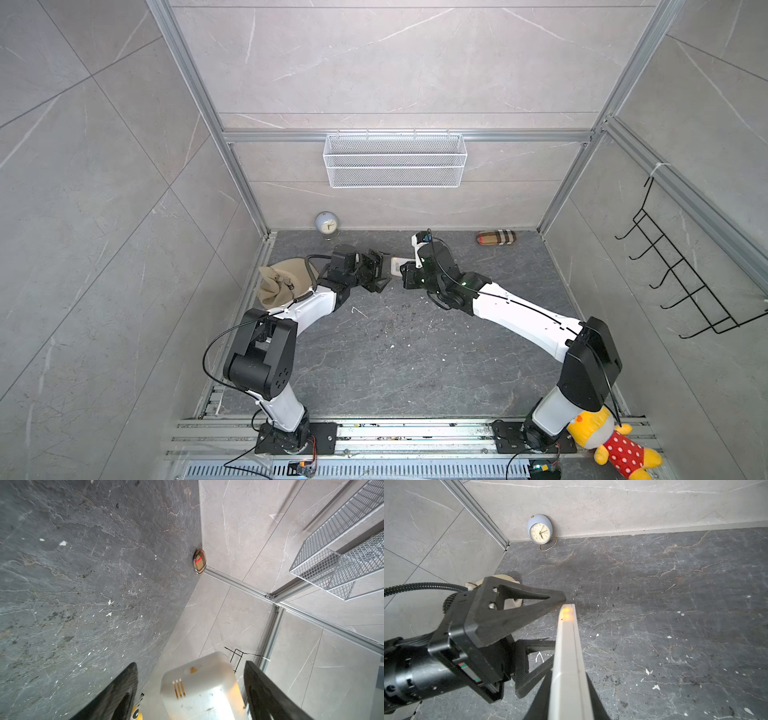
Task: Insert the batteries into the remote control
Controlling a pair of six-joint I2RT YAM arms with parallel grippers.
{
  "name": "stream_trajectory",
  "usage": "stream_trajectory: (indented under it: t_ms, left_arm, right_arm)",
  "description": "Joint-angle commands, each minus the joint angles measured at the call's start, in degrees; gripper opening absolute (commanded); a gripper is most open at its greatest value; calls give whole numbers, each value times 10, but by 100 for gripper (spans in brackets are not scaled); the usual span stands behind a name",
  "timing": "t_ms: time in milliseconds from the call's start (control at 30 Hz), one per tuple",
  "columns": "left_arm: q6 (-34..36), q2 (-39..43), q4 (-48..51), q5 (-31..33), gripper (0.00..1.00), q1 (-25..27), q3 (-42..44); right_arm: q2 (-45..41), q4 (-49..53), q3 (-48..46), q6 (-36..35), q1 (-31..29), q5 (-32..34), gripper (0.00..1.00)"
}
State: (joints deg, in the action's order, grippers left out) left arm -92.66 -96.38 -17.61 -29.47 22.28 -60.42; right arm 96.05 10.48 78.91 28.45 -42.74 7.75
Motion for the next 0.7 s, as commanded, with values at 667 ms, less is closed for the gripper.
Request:
stream_trajectory:
  t_ms: [667]
  left_arm:
    - [-85,-33,-126,-2,76,7,-3]
  right_arm:
    - [49,-40,32,-32,-34,46,23]
